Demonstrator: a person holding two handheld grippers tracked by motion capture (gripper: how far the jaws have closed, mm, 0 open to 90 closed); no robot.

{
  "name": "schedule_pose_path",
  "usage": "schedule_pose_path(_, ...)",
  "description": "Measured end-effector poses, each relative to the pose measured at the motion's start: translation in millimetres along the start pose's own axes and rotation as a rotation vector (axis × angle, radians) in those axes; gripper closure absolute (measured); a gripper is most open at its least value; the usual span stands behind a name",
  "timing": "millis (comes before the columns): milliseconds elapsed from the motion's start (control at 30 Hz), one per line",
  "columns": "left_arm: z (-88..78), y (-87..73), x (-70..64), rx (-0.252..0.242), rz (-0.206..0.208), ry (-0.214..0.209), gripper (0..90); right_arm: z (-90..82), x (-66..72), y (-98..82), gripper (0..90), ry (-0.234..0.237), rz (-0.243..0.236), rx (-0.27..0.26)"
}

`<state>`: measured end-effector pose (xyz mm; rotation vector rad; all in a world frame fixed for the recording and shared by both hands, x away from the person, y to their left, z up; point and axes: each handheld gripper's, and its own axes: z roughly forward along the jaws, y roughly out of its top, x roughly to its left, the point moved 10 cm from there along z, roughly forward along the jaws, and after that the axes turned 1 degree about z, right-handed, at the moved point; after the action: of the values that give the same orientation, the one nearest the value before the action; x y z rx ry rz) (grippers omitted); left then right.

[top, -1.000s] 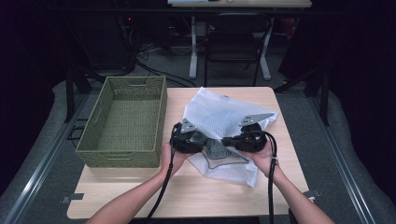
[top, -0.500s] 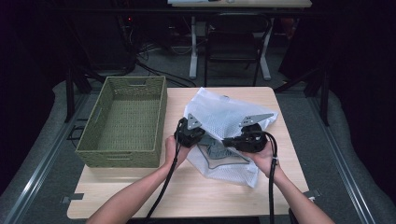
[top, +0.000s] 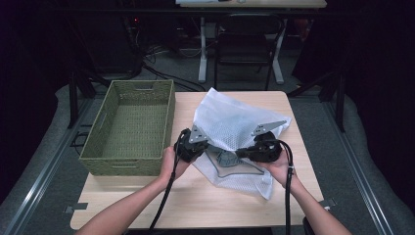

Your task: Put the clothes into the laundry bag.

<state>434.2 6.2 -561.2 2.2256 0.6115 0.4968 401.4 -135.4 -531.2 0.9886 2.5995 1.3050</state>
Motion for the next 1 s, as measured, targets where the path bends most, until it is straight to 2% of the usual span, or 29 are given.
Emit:
schedule_pose_path(67,-2.3,-3.5,-1.2,0.011,0.032,0.005,88.9,-0.1,1.2,-1.0,89.0,0.001,0.001,0.004)
schedule_pose_path(167,-1.0,-6.3,-1.2,0.005,0.014,-0.001,88.8,-0.9,2.9,0.3,89.1,-0.001,0.002,-0.002)
schedule_pose_path(367,-4.0,-11.8,-4.1,0.002,0.010,-0.025,88.9,-0.8,3.2,-1.2,89.1,0.000,0.009,0.002)
schedule_pose_path(467,-5.9,-18.5,-6.2,0.011,0.019,-0.028,88.8,0.2,4.6,-3.9,89.1,0.004,0.000,0.013)
schedule_pose_path(533,-5.7,-18.9,-5.9,-0.003,0.014,-0.018,88.1,0.7,6.1,-5.0,89.1,0.005,-0.001,0.018)
schedule_pose_path(600,-4.0,-17.9,-4.7,-0.009,0.006,-0.017,80.8,1.6,7.6,-5.2,89.1,0.010,-0.001,0.022)
schedule_pose_path(633,-2.6,-17.0,-3.5,-0.012,0.000,-0.010,74.3,2.0,8.1,-5.0,89.2,0.012,-0.002,0.020)
schedule_pose_path(667,-0.8,-16.2,-2.0,-0.014,-0.005,0.000,63.3,2.2,8.5,-4.9,89.1,0.013,-0.003,0.021)
schedule_pose_path(733,3.3,-14.1,-0.5,-0.028,0.006,0.020,57.2,1.8,9.1,-4.8,89.1,0.014,-0.002,0.019)
schedule_pose_path(800,8.2,-12.9,-1.1,-0.038,0.009,0.018,62.7,1.1,8.9,-5.3,89.1,0.014,0.001,0.019)
schedule_pose_path(833,9.7,-12.4,-1.5,-0.041,0.015,0.014,72.1,1.0,8.2,-5.9,89.1,0.014,0.004,0.019)
schedule_pose_path(900,11.9,-12.7,-2.7,-0.037,0.046,0.012,85.0,1.2,7.7,-7.5,89.1,0.010,0.001,0.025)
schedule_pose_path(933,12.1,-13.0,-3.6,-0.034,0.051,0.004,88.2,1.4,8.1,-8.3,89.1,0.010,0.004,0.027)
schedule_pose_path(1000,10.5,-15.7,-6.3,-0.008,0.070,-0.013,88.8,2.1,8.5,-9.9,89.1,0.011,-0.003,0.034)
